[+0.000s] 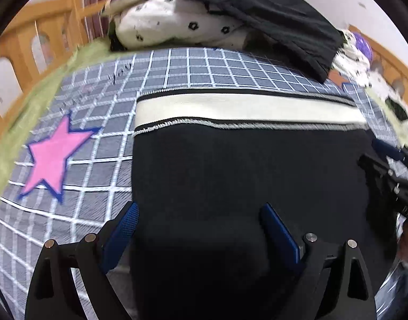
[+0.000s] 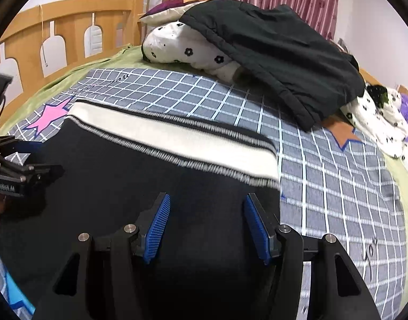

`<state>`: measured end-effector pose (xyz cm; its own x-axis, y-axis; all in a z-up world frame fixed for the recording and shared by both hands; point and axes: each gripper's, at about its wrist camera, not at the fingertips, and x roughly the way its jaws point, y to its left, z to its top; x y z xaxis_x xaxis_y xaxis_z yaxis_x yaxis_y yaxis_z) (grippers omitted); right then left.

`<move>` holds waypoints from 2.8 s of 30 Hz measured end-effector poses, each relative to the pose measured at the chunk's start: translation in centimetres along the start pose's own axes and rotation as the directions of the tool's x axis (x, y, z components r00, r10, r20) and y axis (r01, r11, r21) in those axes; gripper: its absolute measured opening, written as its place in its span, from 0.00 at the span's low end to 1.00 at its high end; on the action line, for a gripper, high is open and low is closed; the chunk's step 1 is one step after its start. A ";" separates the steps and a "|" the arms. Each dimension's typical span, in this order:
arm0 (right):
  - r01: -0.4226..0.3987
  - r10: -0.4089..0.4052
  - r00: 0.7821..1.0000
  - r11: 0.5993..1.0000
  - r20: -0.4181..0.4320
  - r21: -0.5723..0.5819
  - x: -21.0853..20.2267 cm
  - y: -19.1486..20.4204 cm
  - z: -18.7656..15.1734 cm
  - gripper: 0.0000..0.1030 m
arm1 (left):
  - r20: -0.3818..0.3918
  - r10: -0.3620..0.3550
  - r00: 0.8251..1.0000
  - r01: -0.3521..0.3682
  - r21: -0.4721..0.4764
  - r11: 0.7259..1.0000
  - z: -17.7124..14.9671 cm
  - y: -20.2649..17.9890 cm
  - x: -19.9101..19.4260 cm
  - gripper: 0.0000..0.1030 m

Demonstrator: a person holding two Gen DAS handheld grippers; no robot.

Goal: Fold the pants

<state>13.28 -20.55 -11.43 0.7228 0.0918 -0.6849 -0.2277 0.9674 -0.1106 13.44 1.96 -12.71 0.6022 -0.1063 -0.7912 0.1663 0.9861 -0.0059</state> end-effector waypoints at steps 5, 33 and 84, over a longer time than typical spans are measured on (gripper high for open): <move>-0.011 0.011 1.000 0.999 -0.009 0.039 -2.8 0.5 -2.6 0.55 | 0.006 -0.059 0.998 0.059 0.010 0.998 -2.9 -1.0 -3.0 0.89; 0.100 -0.096 0.995 0.953 -0.029 0.284 -15.3 -1.2 -9.1 0.55 | 0.087 -0.045 0.995 0.052 -0.071 0.996 -10.9 2.0 -14.6 0.89; 0.100 -0.106 0.994 0.965 0.014 0.244 -22.1 3.5 -7.1 0.88 | 0.166 0.051 0.985 -0.035 -0.102 0.994 -10.0 -2.4 -22.6 0.91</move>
<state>-8.07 -20.83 -1.79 0.7521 -0.0083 -0.6589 0.0116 0.9999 0.0006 -8.37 3.25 -0.88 0.7313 -0.0754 -0.6778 0.0648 0.9971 -0.0410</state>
